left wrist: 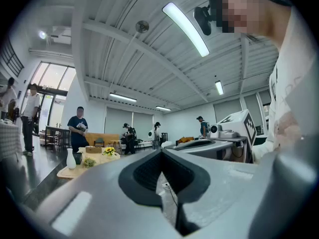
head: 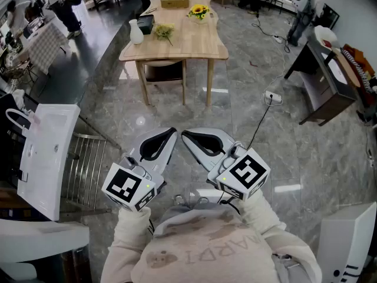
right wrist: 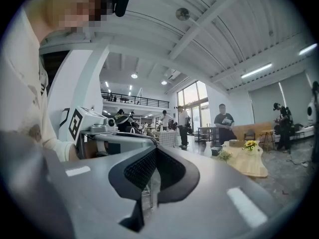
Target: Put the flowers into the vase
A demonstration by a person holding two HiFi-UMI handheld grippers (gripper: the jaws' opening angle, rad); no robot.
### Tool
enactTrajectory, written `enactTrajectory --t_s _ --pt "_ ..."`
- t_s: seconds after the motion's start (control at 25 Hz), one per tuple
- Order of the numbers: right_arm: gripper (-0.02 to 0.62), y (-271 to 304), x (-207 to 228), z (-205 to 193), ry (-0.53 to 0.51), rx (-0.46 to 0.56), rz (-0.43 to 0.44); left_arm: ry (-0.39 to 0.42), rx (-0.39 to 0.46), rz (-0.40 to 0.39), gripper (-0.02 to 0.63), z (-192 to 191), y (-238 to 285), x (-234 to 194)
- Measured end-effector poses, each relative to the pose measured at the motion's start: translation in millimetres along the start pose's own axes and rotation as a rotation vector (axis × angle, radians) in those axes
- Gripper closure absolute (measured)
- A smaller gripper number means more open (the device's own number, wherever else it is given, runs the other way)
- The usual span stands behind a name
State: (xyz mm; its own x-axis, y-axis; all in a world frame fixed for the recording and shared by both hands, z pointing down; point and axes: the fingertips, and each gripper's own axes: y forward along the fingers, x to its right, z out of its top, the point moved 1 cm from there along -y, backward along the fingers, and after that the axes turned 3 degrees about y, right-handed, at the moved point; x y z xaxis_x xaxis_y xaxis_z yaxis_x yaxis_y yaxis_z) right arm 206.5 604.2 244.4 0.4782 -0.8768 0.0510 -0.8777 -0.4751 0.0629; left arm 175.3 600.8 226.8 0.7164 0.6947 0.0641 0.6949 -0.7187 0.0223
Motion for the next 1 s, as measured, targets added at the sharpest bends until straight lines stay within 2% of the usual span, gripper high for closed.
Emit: enactTrajectory --t_s 0.32,0.52,0.68,1.0 --pt "0.569 5.3 0.0 -1.9 0.004 -0.006 -0.001 -0.002 -0.003 0.003 0.606 -2.3 -1.7 -5.6" --pt "0.569 12.9 1.2 -4.5 0.044 0.000 -0.024 -0.007 -0.005 0.002 0.606 -7.3 -2.8 -15.0" --pt "0.568 21.4 -2.5 -9.1 0.008 0.000 -0.040 0.001 -0.009 -0.012 0.606 -15.1 -6.6 -24.2" --pt "0.568 27.5 2.0 -12.6 0.016 0.028 -0.136 -0.010 -0.009 -0.080 0.606 -30.1 -11.5 -39.4"
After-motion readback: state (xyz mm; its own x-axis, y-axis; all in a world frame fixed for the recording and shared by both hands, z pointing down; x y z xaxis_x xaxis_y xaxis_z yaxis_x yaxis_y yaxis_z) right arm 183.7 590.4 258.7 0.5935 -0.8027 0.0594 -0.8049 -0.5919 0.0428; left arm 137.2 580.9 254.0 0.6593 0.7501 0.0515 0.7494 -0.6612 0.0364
